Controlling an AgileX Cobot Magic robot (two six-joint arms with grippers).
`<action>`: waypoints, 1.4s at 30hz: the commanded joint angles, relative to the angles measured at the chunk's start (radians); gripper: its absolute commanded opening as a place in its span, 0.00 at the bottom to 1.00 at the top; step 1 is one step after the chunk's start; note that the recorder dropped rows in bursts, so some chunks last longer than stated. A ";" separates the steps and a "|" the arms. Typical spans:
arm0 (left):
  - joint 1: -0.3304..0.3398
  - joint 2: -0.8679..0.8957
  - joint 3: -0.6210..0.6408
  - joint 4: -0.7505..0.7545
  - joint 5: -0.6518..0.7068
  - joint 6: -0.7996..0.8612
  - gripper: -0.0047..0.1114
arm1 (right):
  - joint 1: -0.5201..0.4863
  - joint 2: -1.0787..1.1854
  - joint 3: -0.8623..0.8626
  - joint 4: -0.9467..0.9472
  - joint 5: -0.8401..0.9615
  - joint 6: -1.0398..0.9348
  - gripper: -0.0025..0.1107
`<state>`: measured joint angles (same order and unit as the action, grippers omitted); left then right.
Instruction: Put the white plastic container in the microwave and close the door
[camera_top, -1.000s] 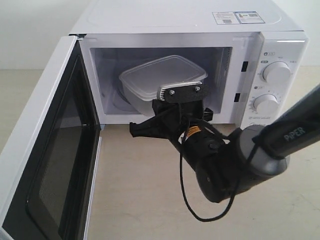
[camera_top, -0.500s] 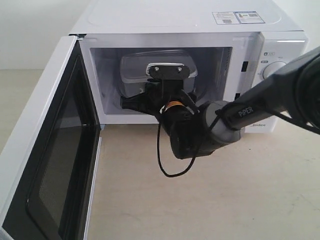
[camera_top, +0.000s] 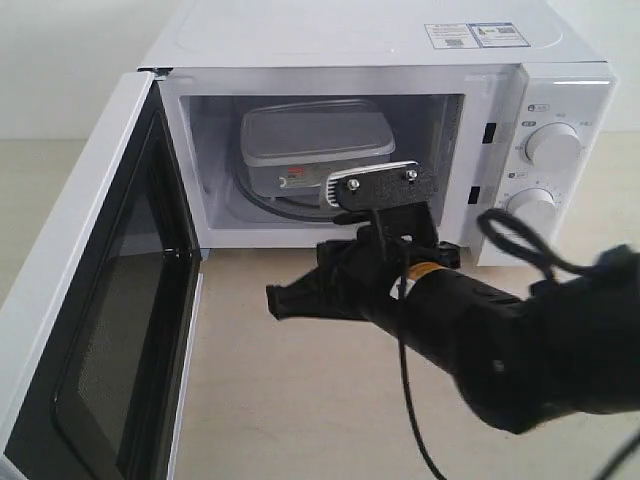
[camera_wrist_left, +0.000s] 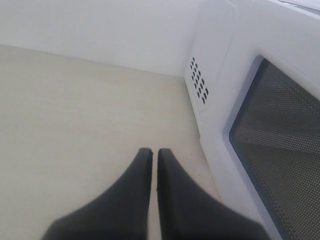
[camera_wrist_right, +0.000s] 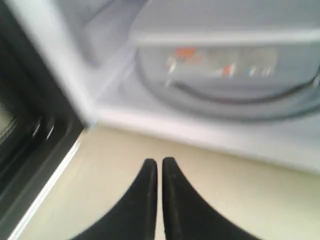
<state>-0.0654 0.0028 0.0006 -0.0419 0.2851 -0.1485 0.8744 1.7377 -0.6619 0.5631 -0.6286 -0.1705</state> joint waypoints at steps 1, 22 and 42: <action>0.002 -0.003 -0.001 0.004 0.000 -0.001 0.08 | 0.007 -0.276 0.061 0.008 0.467 -0.114 0.02; 0.002 -0.003 -0.001 0.004 0.000 -0.001 0.08 | -0.112 -0.712 -0.010 -0.142 1.562 -0.136 0.02; 0.002 -0.003 -0.217 -0.515 -0.080 -0.260 0.08 | -0.112 -0.928 -0.010 -0.129 1.638 -0.067 0.02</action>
<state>-0.0654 0.0028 -0.1052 -0.5338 0.1502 -0.4329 0.7673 0.8167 -0.6656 0.4372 1.0002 -0.2381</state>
